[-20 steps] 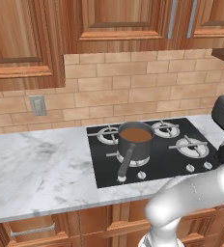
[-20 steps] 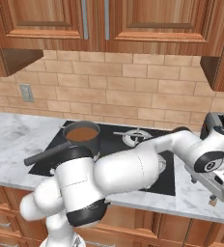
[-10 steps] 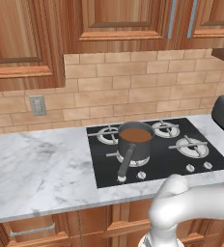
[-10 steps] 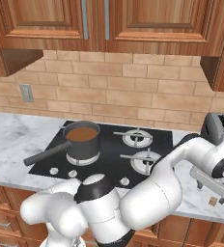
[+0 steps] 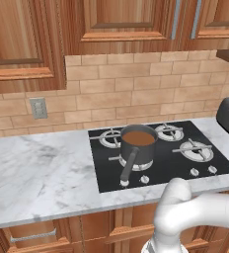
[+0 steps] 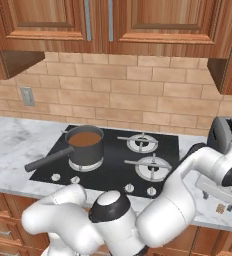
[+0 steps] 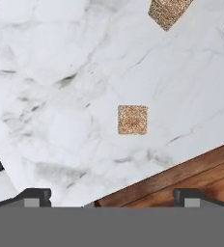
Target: Pick up the sugar cube(s) and place them in the saucepan with hot chocolate.
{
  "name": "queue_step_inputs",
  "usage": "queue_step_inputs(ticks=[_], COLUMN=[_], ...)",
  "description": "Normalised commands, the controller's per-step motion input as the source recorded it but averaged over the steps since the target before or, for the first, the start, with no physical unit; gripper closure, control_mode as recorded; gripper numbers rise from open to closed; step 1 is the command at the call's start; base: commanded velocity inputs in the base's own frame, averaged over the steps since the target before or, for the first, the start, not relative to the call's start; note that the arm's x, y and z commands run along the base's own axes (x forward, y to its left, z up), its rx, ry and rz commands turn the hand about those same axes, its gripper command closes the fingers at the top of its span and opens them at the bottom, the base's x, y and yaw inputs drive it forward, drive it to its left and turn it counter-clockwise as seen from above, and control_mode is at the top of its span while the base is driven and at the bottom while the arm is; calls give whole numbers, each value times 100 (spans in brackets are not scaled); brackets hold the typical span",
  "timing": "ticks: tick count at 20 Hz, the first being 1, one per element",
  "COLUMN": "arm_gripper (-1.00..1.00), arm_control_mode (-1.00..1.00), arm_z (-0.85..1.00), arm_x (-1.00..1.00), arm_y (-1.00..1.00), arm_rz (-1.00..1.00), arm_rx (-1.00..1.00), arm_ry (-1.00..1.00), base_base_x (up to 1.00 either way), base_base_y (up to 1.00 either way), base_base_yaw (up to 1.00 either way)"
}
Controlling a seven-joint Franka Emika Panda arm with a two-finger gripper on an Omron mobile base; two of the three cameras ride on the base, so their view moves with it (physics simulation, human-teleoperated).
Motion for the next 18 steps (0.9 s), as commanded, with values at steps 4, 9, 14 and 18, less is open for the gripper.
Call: queue_step_inputs(ticks=[4, 9, 14, 18], arm_gripper=[-100, -100, -100, -100], arm_control_mode=[-100, -100, -100, -100], arm_z=[-37, -34, -17, -5], arm_x=[11, 8, 4, 6], arm_y=[-1, -16, -23, 0], arm_rz=[19, 17, 12, 4], arm_rx=[0, 0, 0, 0], arm_ry=[0, 1, 3, 1], base_base_x=[0, 0, 0, 0], base_base_y=[0, 0, 0, 0], base_base_yaw=[0, 0, 0, 0])
